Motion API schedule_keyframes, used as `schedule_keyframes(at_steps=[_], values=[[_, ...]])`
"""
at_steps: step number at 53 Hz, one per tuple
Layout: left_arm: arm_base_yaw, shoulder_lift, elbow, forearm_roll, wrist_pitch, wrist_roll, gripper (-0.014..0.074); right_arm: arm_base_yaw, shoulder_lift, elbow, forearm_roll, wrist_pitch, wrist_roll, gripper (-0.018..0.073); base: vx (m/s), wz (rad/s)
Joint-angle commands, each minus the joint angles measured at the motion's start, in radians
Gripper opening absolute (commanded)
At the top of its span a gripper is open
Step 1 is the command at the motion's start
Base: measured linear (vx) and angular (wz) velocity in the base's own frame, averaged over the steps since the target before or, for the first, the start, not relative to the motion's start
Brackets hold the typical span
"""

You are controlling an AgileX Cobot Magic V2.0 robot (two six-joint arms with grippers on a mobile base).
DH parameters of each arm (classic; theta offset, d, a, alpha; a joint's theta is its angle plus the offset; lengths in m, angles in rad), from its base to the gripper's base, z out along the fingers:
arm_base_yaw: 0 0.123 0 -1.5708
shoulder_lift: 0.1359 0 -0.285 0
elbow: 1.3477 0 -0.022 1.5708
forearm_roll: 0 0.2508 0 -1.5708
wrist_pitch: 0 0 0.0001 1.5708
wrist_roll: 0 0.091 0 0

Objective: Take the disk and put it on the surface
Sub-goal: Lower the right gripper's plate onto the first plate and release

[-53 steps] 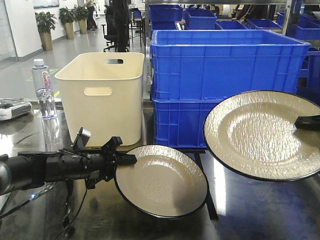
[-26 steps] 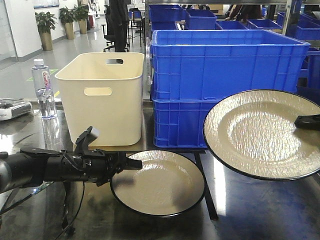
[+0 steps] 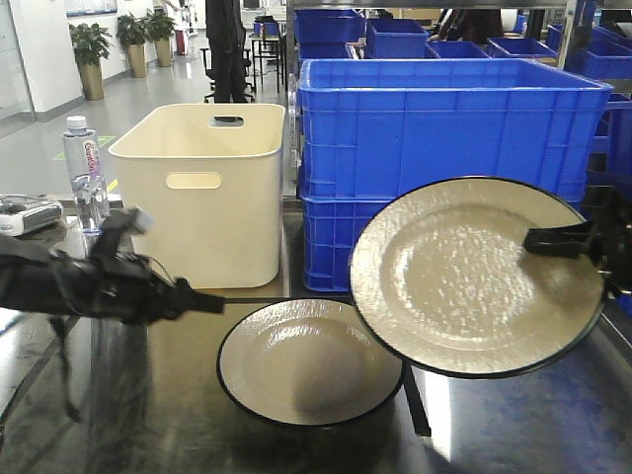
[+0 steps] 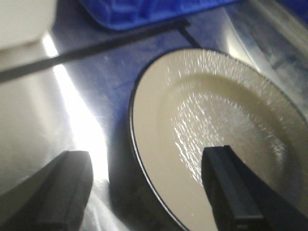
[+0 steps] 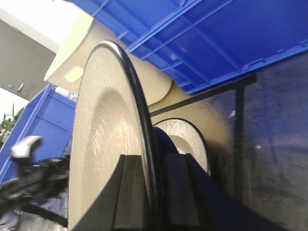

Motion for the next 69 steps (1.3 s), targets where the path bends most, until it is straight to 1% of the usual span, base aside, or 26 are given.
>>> schedule_keyframes(at_steps=[1, 3, 7, 11, 14, 15, 19, 23, 28, 32, 35, 39, 43, 46, 47, 50, 55, 61, 63, 69], values=[[0.037, -0.130, -0.035, -0.058, 0.043, -0.013, 0.0501, 0.057, -0.027, -0.031, 0.126, -0.086, -0.007, -0.0009, 0.00, 0.00], [0.050, -0.155, -0.035, -0.058, 0.054, -0.013, 0.0452, 0.092, -0.012, -0.031, 0.127, -0.112, -0.007, -0.0009, 0.00, 0.00], [0.070, -0.213, -0.035, -0.058, 0.071, -0.013, 0.0325, 0.167, 0.031, -0.031, 0.148, -0.156, -0.007, -0.0009, 0.00, 0.00], [0.086, -0.269, -0.035, -0.058, 0.073, -0.011, 0.0143, 0.242, 0.089, -0.031, 0.202, -0.208, -0.015, -0.0009, 0.00, 0.00], [0.095, -0.312, -0.035, -0.058, 0.069, -0.003, 0.0007, 0.294, 0.144, -0.035, 0.267, -0.240, -0.039, -0.0009, 0.00, 0.00], [0.096, -0.321, -0.035, -0.057, 0.068, 0.002, -0.0012, 0.305, 0.156, -0.037, 0.282, -0.244, -0.052, -0.0009, 0.00, 0.00], [0.103, -0.359, -0.035, -0.056, 0.066, 0.007, -0.0010, 0.354, 0.226, -0.061, 0.357, -0.248, -0.116, -0.0009, 0.00, 0.00], [0.110, -0.384, -0.035, -0.048, 0.068, 0.007, -0.0010, 0.388, 0.280, -0.094, 0.398, -0.249, -0.172, -0.0007, 0.00, 0.00], [0.110, -0.395, -0.035, -0.034, 0.073, 0.006, -0.0009, 0.421, 0.337, -0.140, 0.405, -0.263, -0.215, 0.0006, 0.00, 0.00], [0.110, -0.400, -0.035, -0.035, 0.085, 0.001, -0.0008, 0.440, 0.363, -0.164, 0.391, -0.278, -0.250, 0.0037, 0.00, 0.00], [0.110, -0.401, -0.035, -0.035, 0.090, -0.003, -0.0008, 0.443, 0.371, -0.181, 0.372, -0.279, -0.294, 0.0075, 0.00, 0.00], [0.110, -0.401, -0.035, -0.040, 0.099, -0.012, -0.0008, 0.443, 0.374, -0.194, 0.334, -0.284, -0.353, 0.0158, 0.00, 0.00], [0.110, -0.401, -0.035, -0.040, 0.113, -0.013, -0.0008, 0.443, 0.374, -0.194, 0.319, -0.306, -0.360, 0.0247, 0.00, 0.00], [0.110, -0.401, -0.035, -0.040, 0.120, -0.013, -0.0008, 0.443, 0.374, -0.194, 0.309, -0.342, -0.366, 0.0342, 0.00, 0.00], [0.110, -0.401, -0.035, -0.040, 0.121, -0.013, -0.0008, 0.443, 0.374, -0.194, 0.305, -0.352, -0.368, 0.0359, 0.00, 0.00], [0.110, -0.401, -0.035, -0.040, 0.124, -0.013, -0.0008, 0.443, 0.374, -0.194, 0.290, -0.390, -0.396, 0.0435, 0.00, 0.00], [0.110, -0.401, -0.035, -0.040, 0.134, -0.013, -0.0008, 0.440, 0.374, -0.194, 0.244, -0.445, -0.447, 0.0517, 0.00, 0.00], [0.110, -0.401, -0.035, -0.039, 0.153, -0.031, -0.0007, 0.434, 0.368, -0.194, 0.151, -0.513, -0.559, 0.0572, 0.00, 0.00], [0.110, -0.401, -0.035, -0.039, 0.156, -0.038, -0.0006, 0.434, 0.359, -0.194, 0.113, -0.553, -0.607, 0.0577, 0.00, 0.00], [0.110, -0.401, -0.034, -0.038, 0.159, -0.039, -0.0005, 0.434, 0.331, -0.194, 0.037, -0.657, -0.684, 0.0577, 0.00, 0.00]])
